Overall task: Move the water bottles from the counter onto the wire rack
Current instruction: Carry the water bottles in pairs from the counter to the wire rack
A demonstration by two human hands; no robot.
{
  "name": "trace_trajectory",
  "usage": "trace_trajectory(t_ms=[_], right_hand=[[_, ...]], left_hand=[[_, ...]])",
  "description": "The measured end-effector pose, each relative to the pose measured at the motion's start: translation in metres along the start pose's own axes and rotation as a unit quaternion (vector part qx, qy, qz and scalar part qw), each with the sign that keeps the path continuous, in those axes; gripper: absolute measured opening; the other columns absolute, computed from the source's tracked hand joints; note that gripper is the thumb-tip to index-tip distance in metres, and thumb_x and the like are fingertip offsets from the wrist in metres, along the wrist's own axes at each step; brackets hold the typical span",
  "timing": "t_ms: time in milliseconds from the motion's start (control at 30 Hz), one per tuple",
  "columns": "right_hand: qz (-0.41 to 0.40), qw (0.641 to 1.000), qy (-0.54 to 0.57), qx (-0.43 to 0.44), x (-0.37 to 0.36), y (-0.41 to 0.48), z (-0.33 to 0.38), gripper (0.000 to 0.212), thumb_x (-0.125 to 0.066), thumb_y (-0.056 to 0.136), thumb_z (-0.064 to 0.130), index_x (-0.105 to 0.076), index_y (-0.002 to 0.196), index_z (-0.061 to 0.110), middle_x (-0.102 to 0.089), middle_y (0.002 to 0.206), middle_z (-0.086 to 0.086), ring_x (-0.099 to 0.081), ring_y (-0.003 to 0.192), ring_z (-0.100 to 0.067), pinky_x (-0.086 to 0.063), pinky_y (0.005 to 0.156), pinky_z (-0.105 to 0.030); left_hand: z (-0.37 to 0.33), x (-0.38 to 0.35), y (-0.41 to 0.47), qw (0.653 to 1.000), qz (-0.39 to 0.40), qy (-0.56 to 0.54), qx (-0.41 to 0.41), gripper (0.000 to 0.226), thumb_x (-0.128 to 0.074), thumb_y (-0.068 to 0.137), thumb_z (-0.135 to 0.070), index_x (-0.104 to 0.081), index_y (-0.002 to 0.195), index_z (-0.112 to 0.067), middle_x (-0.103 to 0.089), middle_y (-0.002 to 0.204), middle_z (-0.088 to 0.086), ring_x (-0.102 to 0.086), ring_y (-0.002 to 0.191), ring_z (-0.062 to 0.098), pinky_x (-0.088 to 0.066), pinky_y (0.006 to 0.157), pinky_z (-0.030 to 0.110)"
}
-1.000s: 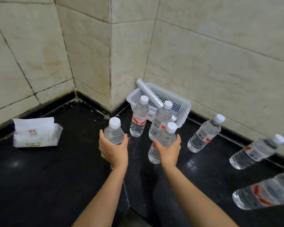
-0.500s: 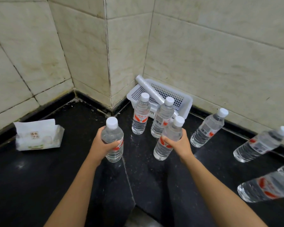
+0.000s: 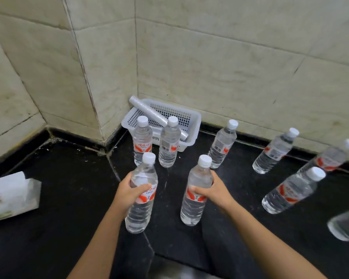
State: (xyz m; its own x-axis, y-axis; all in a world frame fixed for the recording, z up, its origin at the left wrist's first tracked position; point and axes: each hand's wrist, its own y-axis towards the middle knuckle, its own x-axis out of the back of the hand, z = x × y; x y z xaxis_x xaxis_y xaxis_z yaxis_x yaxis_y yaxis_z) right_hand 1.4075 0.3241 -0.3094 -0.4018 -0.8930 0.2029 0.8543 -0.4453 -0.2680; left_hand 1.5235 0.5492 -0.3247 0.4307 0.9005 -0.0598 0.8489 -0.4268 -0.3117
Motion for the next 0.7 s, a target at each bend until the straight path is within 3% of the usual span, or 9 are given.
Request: trace_trajectory(t_ms=[133,300,467,600,700], right_hand=[[-0.053,0.998,0.009,-0.024,0.021,-0.029,-0.014,0.049,-0.077,0.066,0.000,-0.051,0.099,0.024,-0.064,0.100,0.001,-0.063,0.090,-0.011,-0.053,0.074,-0.021],[-0.114,0.993,0.013,-0.035,0.049,-0.069,-0.027,0.051,-0.080,0.064,-0.001,-0.052,0.100,0.020,-0.065,0.099,0.000,-0.064,0.087,-0.010,-0.055,0.074,-0.019],[-0.177,0.983,0.020,-0.040,0.084,-0.118,-0.038,0.073,-0.086,0.046,0.027,-0.054,0.111,0.015,-0.067,0.108,-0.007,-0.066,0.099,-0.019,-0.054,0.087,-0.032],[-0.225,0.973,0.030,-0.045,0.116,-0.162,-0.050,0.062,-0.085,0.056,0.013,-0.053,0.109,0.018,-0.066,0.107,-0.004,-0.065,0.099,-0.017,-0.055,0.082,-0.027],[-0.250,0.967,0.034,-0.044,0.138,-0.190,-0.059,0.062,-0.085,0.057,0.009,-0.052,0.110,0.016,-0.066,0.106,-0.004,-0.065,0.094,-0.014,-0.055,0.078,-0.022]], left_hand=[[0.003,-0.026,0.001,0.999,0.032,0.026,0.002,0.042,-0.073,0.069,-0.003,-0.059,0.101,-0.027,-0.066,0.108,0.012,-0.062,0.102,0.031,-0.049,0.093,0.052],[0.001,-0.074,-0.008,0.994,0.099,0.050,-0.012,0.045,-0.074,0.069,0.001,-0.056,0.092,-0.033,-0.066,0.097,0.002,-0.063,0.093,0.020,-0.050,0.084,0.038],[0.004,-0.124,-0.026,0.984,0.170,0.052,-0.029,0.046,-0.077,0.066,0.000,-0.056,0.091,-0.033,-0.066,0.094,0.000,-0.063,0.088,0.017,-0.050,0.078,0.031],[0.011,-0.167,-0.050,0.971,0.223,0.074,-0.040,0.049,-0.079,0.063,-0.004,-0.057,0.099,-0.028,-0.067,0.098,0.002,-0.063,0.091,0.018,-0.050,0.078,0.030],[0.014,-0.193,-0.069,0.964,0.249,0.087,-0.044,0.058,-0.080,0.049,-0.018,-0.057,0.102,-0.023,-0.067,0.096,0.003,-0.063,0.089,0.019,-0.052,0.062,0.016]])
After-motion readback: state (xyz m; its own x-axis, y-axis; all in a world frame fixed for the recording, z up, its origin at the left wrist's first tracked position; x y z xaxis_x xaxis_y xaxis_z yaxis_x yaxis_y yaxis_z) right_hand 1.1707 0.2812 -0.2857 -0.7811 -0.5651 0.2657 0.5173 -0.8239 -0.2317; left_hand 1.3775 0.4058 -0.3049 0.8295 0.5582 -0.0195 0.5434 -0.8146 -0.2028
